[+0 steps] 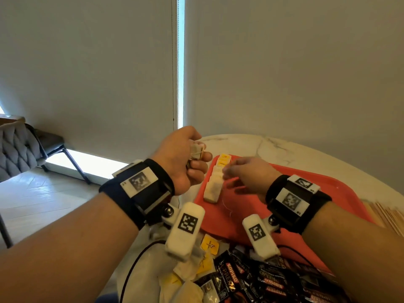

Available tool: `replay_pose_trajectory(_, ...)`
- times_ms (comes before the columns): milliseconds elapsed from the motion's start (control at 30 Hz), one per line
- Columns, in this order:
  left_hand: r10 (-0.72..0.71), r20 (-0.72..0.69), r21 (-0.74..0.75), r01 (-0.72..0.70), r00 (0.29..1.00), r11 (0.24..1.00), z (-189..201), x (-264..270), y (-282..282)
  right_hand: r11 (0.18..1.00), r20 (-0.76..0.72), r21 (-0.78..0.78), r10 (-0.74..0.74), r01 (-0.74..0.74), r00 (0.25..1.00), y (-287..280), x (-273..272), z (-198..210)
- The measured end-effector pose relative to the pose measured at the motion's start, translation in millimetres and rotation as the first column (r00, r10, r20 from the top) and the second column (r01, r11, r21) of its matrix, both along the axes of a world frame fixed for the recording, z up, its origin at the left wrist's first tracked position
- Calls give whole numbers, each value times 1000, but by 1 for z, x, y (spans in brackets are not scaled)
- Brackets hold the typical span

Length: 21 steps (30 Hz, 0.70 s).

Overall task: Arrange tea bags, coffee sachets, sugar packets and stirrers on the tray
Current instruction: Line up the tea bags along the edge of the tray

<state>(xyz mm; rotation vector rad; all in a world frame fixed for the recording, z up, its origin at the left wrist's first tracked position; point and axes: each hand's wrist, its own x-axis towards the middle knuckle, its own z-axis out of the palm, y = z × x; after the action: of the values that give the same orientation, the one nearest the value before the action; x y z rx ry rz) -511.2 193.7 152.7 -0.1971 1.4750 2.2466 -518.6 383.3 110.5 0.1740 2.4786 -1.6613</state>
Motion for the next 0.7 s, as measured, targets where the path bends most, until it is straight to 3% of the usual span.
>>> replay_pose_trajectory(100,-162,22,112,159,987,981,-3,13,9,983,-230,-156,64,-101,971,8,15,23)
replay_pose_trajectory(300,-268,-37,218,270,963,938,-11,32,28,923,-404,-138,278,-359,872,15,48,45)
replay_pose_trajectory(467,-219,-89,251,234,972,939,-12,40,39,933,-447,-125,250,-337,859,23,54,48)
replay_pose_trajectory(700,16,-1,141,-16,1000,990,-24,43,47,934,-455,-210,168,-289,874,29,45,53)
